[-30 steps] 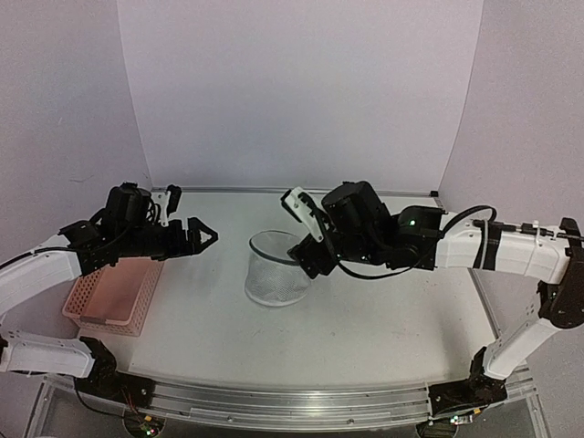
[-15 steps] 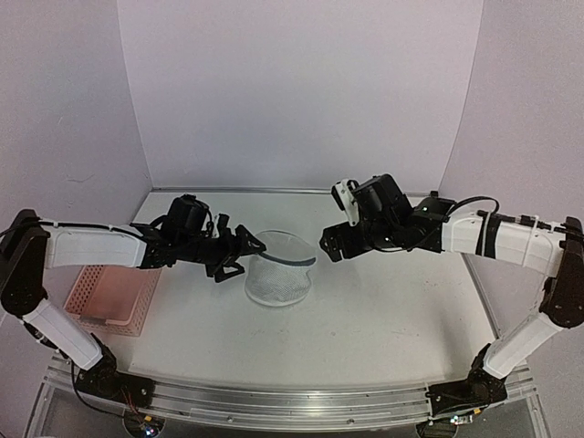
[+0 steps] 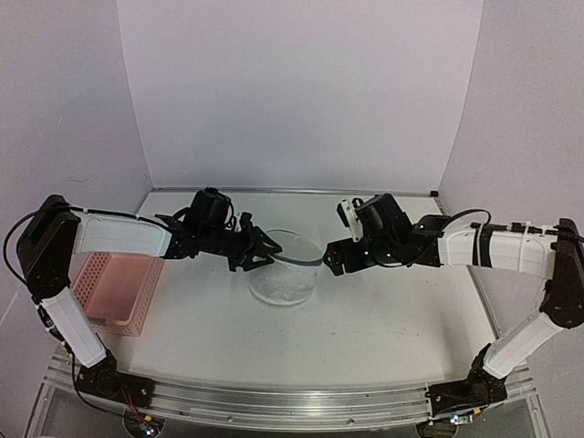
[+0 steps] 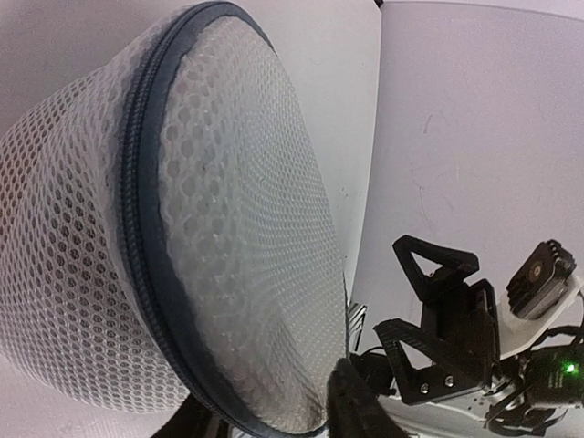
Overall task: Unzip the laundry bag and remove the bra
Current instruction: Pick up the laundry bag at the center of the board, then pass from the left arm to the right
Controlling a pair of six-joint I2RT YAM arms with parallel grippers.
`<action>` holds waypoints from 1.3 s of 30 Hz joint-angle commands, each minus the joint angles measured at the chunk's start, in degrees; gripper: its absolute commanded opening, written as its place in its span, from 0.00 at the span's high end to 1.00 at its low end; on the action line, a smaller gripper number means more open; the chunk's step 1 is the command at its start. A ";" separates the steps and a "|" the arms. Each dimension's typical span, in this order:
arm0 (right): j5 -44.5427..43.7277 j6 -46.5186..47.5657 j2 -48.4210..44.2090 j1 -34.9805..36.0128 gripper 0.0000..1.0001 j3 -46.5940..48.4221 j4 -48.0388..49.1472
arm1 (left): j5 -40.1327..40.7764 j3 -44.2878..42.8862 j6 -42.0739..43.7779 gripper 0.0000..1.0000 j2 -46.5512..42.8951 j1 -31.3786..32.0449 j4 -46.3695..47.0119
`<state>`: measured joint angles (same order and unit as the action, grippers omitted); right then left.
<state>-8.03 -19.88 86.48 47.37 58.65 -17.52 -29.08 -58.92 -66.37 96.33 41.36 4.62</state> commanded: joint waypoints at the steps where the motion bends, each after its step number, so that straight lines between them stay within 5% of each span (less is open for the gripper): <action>1: 1.32 -1.21 -2.44 -0.19 0.13 -0.93 4.55 | -2.48 -2.36 0.02 0.71 0.30 0.12 2.39; 7: 2.74 -1.14 -3.68 -0.22 0.13 -1.50 5.29 | -4.02 -0.82 2.04 1.00 0.32 0.12 1.98; 13: 4.88 0.77 -4.39 -0.95 0.12 -1.54 5.39 | -7.74 -0.48 9.58 1.00 -0.99 0.12 -1.18; 27: 31.91 4.96 -7.23 -8.28 0.09 0.82 2.64 | -23.04 -1.11 34.02 1.00 -5.77 0.12 -12.74; 39: 51.34 9.82 -1.40 -9.05 0.09 2.01 0.39 | -35.34 -2.26 46.16 1.00 -10.45 0.75 -21.86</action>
<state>32.86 -13.04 81.91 38.52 57.28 -16.97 -57.65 -58.70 -26.63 90.39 41.47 -15.55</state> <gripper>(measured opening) 0.911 0.036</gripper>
